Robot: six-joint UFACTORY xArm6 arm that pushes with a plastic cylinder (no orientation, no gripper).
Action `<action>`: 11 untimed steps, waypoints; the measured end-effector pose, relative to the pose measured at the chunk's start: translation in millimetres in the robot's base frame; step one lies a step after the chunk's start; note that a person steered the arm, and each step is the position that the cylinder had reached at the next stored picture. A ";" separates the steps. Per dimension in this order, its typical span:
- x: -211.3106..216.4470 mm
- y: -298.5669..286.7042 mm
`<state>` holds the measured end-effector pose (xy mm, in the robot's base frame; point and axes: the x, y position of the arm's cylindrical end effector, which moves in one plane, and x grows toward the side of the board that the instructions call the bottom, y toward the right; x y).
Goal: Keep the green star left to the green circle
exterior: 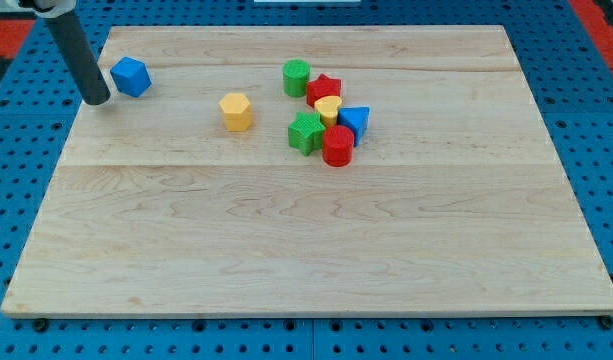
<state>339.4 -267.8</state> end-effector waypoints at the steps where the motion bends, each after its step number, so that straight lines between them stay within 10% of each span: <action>1: -18.7 21.1; 3: -29.0 56.9; 5: 140.0 110.6; 6: 145.0 180.4; 8: 92.9 273.9; 11: -14.0 244.4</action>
